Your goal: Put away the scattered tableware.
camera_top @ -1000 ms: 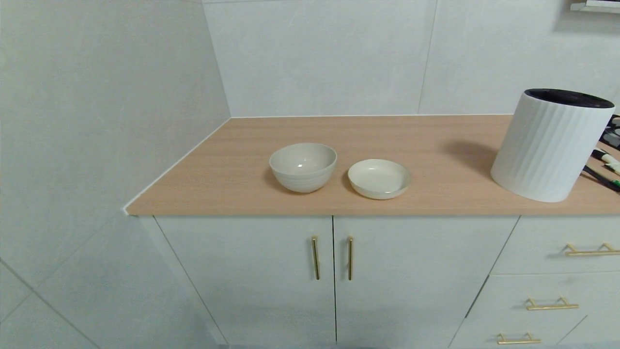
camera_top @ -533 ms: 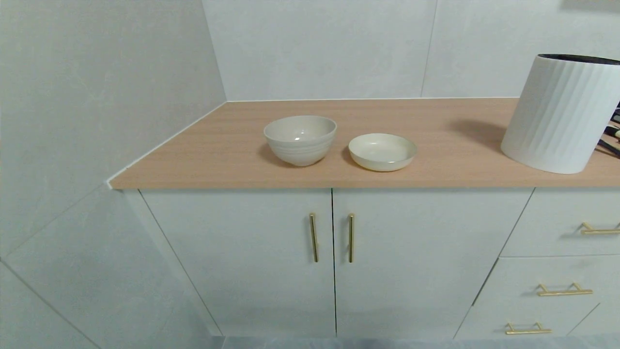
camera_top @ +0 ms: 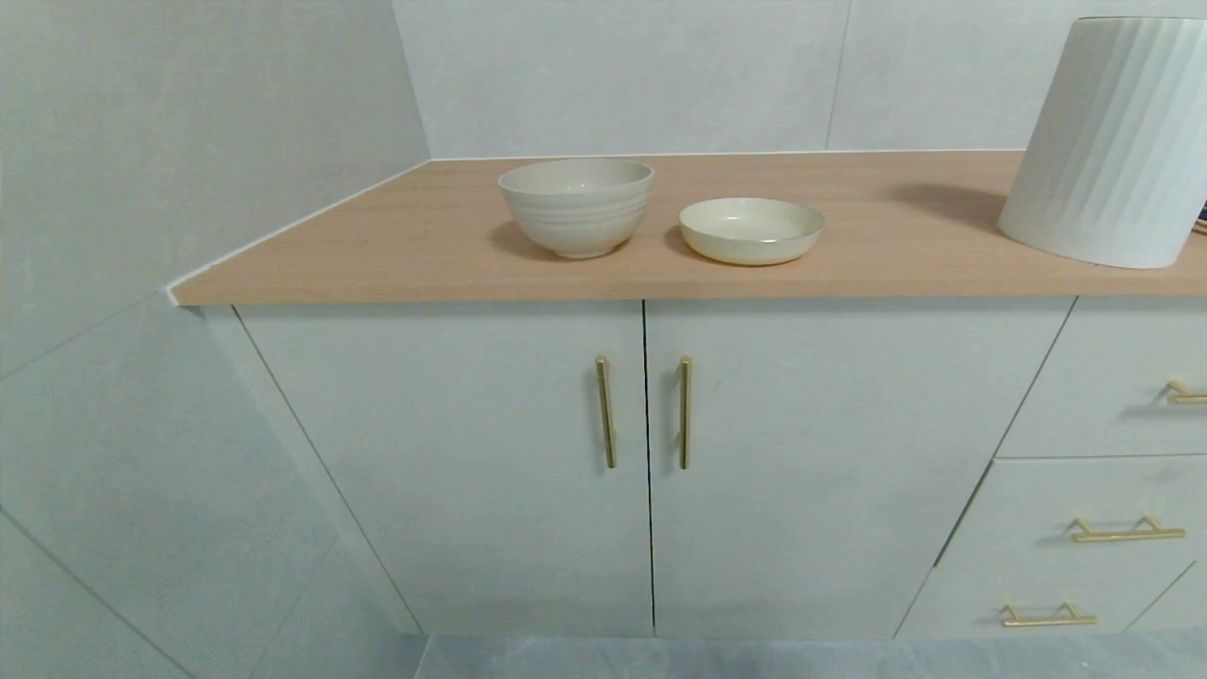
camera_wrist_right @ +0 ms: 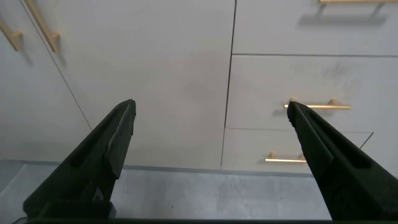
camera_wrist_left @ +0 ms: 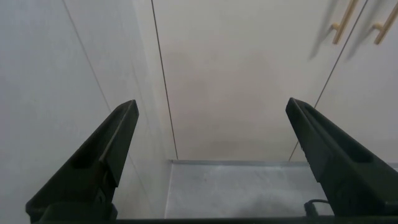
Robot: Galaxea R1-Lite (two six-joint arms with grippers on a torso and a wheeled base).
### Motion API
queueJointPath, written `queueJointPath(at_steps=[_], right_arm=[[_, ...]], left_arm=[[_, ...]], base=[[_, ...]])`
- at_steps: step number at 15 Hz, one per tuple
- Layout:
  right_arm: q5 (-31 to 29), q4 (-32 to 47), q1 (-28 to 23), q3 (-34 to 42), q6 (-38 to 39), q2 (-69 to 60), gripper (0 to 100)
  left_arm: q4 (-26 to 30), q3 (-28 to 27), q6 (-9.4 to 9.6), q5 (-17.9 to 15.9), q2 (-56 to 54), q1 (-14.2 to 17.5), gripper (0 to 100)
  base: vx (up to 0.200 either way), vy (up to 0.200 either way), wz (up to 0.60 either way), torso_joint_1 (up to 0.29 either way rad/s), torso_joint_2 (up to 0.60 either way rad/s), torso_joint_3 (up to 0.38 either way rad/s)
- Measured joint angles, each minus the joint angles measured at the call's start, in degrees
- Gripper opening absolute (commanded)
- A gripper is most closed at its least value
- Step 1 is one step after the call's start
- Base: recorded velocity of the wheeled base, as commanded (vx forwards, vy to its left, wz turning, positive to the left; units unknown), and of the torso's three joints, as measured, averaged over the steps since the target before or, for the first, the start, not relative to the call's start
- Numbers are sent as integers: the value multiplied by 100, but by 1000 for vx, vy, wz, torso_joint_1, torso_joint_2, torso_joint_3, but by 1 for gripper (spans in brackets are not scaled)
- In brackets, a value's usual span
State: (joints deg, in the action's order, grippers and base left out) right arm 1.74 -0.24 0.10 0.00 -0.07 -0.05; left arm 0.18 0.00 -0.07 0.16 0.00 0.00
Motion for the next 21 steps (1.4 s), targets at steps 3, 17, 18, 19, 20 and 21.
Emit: queueJointPath(at_steps=[3,17,18,19,20,21], right_arm=[[0,2,-5,0,0,0,100],[4,6,1,0,-26,0,100],[15,6,-5,0,-57,0,100],[35,6,-5,0,-85,0,100],[39,6,0,0,-93,0,100],[44,-2,0,0,-94,0,100]], left_arm=[[0,0,2,0,0,0,100],[0,0,10,0,0,0,100],[0,0,12,0,0,0,100],[0,0,15,0,0,0,100],[0,0,15,0,0,0,100],[0,0,15,0,0,0,100]], base=[[0,0,0,-7,25,14],[0,43,0,1,1,1],[0,0,0,0,0,0],[0,0,0,0,0,0],[0,0,0,0,0,0],[0,0,0,0,0,0]])
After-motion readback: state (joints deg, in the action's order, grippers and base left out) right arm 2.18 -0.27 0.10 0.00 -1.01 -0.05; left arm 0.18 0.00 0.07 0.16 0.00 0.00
